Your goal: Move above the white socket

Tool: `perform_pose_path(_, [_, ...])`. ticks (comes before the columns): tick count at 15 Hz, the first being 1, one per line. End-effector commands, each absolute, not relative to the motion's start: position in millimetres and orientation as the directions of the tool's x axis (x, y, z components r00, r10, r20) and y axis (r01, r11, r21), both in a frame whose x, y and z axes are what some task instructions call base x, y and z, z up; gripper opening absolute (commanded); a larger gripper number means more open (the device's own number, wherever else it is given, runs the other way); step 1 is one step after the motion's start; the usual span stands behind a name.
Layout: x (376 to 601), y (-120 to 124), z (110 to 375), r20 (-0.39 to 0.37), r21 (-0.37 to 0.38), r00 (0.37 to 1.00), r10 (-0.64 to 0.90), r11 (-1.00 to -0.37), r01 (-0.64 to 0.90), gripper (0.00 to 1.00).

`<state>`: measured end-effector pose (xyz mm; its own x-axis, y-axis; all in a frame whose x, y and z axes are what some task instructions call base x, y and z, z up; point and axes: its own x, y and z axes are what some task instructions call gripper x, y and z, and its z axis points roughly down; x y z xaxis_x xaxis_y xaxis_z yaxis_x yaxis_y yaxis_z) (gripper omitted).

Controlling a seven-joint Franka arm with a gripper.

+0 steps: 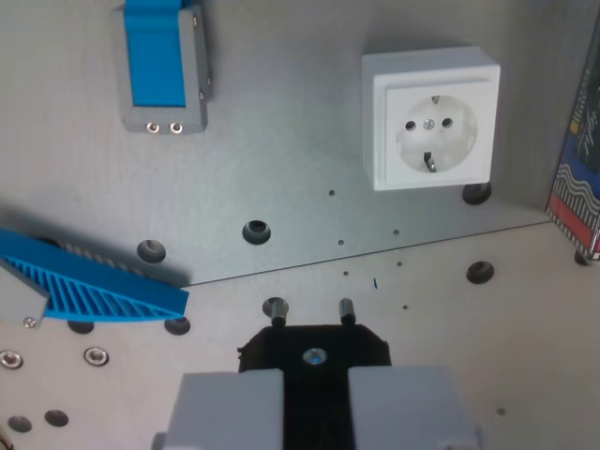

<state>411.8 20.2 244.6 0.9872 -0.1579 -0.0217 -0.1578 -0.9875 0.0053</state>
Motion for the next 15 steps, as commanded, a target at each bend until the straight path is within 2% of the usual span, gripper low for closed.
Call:
perform_pose_path(1, [410.5, 9.9, 228.2, 0.057, -0.008, 0.990, -0.131, -0.991, -0.131, 0.00])
perform_pose_path(15, [404.8, -20.1, 163.9, 0.068, -0.001, 0.991, -0.115, -0.993, -0.116, 0.00])
